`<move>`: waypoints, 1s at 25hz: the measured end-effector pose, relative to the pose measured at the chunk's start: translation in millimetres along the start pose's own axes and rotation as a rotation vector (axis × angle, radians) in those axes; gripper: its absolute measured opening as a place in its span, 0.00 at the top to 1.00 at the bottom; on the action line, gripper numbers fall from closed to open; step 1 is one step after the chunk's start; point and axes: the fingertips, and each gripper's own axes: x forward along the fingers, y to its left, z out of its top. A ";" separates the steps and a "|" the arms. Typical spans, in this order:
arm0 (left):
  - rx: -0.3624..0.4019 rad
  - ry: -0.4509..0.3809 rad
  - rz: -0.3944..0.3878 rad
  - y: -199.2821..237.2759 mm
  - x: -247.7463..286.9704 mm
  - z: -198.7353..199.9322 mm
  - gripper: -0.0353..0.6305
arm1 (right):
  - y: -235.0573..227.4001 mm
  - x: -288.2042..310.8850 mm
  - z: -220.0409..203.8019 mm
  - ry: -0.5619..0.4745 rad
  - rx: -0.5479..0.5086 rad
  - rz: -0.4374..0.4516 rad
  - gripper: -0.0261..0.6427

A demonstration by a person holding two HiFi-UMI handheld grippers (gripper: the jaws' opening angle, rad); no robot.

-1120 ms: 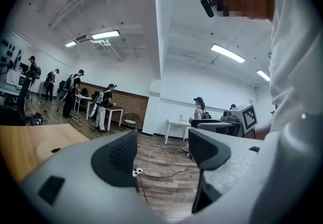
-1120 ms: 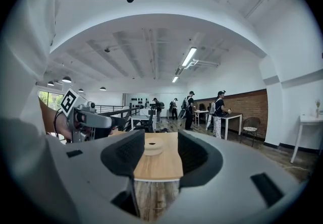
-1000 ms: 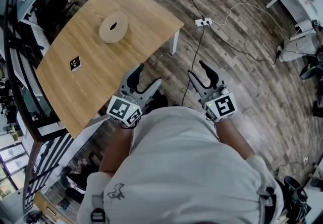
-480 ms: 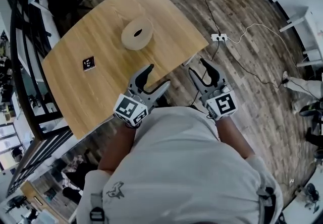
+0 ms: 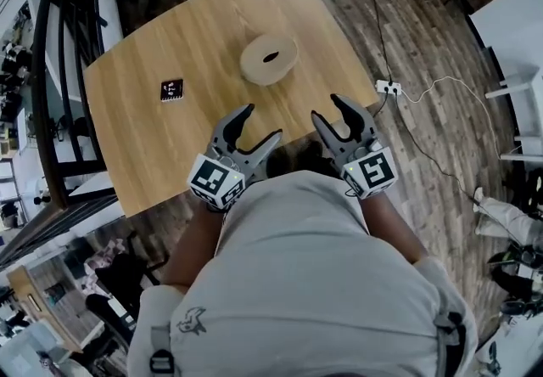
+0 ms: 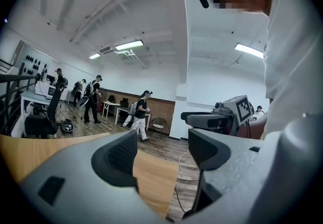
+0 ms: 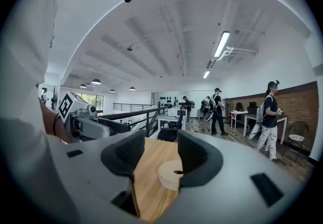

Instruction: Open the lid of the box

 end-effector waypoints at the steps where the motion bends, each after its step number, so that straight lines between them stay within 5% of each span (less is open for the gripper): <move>1: -0.003 -0.001 0.018 4.5 -5.3 -1.3 0.48 | 4.5 5.9 -0.6 0.001 -0.003 0.019 0.64; 10: -0.033 -0.013 0.171 39.4 -26.8 -9.8 0.48 | 24.1 60.9 -6.1 0.019 -0.021 0.186 0.64; 25: -0.100 0.027 0.325 92.2 -3.2 -30.4 0.48 | -14.1 125.3 -36.2 0.114 -0.047 0.320 0.64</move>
